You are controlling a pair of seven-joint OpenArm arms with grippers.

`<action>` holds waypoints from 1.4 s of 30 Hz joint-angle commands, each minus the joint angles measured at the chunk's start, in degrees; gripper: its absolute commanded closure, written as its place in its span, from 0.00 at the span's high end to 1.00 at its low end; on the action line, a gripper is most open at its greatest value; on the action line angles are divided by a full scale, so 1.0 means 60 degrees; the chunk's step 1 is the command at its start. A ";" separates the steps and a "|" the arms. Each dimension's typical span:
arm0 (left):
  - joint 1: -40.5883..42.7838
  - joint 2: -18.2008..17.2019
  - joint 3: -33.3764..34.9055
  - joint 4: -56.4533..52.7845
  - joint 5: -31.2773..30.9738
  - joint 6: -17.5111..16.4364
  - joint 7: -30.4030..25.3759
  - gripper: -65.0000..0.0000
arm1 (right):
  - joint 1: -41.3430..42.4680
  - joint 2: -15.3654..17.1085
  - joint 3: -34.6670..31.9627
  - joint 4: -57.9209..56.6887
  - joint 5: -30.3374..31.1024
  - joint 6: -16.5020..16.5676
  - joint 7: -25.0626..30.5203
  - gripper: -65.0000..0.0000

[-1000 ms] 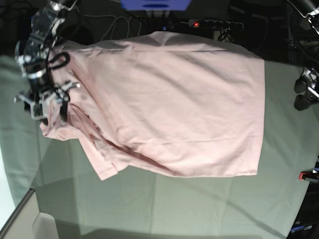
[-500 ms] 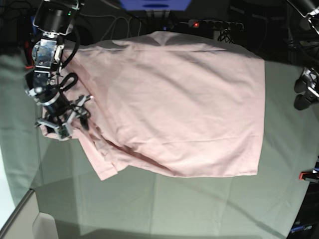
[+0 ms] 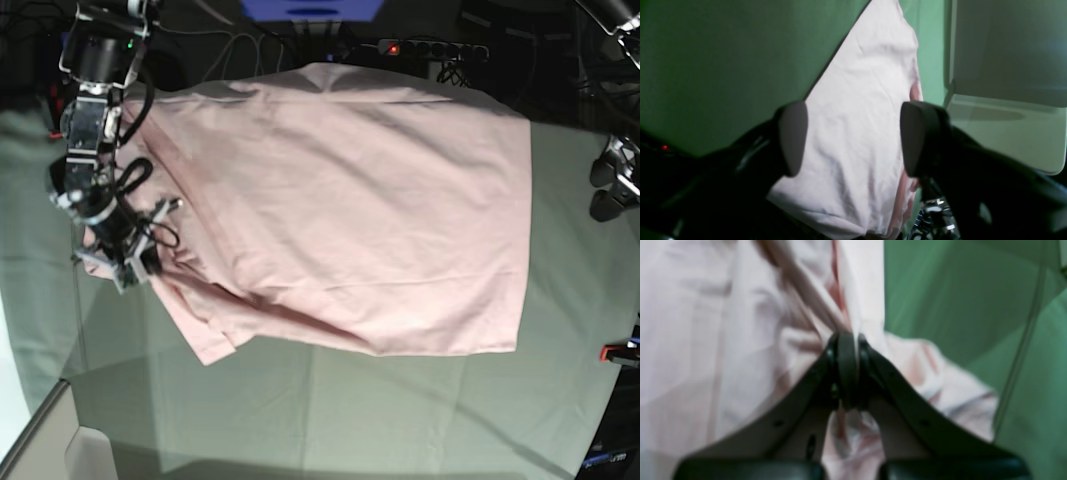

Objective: Layout the t-shirt on the table in an organized manner, then fold the t-shirt properly

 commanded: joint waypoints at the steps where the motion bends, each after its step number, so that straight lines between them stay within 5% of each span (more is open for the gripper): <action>1: -0.0037 -0.0207 -0.0045 0.0126 -0.0226 -0.0008 0.0003 0.66 | 0.0430 0.0120 0.0018 0.0262 0.0190 -0.0034 0.0318 0.00; 8: -0.0051 -0.0207 -0.0045 0.0126 -0.0226 -0.0008 0.0003 0.66 | 0.1412 0.0325 -0.0100 -0.0016 0.0204 -0.0034 0.0318 0.00; 16: -0.0007 -0.0207 -0.0045 0.0126 -0.0270 -0.0022 0.0018 0.66 | 0.4049 0.0486 -0.0246 -0.2492 0.0204 -0.0034 0.0318 0.00; 25: 0.0051 -0.0207 -0.0074 0.0126 -0.0270 -0.0052 0.0077 0.66 | 0.4489 -0.0041 0.1219 -0.2698 0.0248 -0.0034 0.0376 0.00; 30: 0.0051 -0.0193 -0.0074 0.0126 -0.0270 -0.0052 0.0077 0.66 | 0.4401 -0.0026 0.1219 -0.2917 0.0248 -0.1478 0.0391 0.00; 35: 0.0037 -0.0017 -0.0074 0.0214 -0.0270 -0.0052 0.0077 0.66 | 0.4753 -0.0026 0.1234 -0.2903 0.0248 -0.1653 0.0362 0.00; 38: 0.0051 -0.0017 -0.0074 0.0214 -0.0270 -0.0052 0.0077 0.66 | 0.4870 -0.0026 0.1453 -0.2947 0.0248 -0.2430 0.0332 0.00; 42: 0.0227 -0.0017 -0.0074 0.0214 -0.0285 -0.0052 0.0091 0.66 | 0.5177 0.0179 0.1483 -0.4163 0.0248 -0.3470 0.0391 0.13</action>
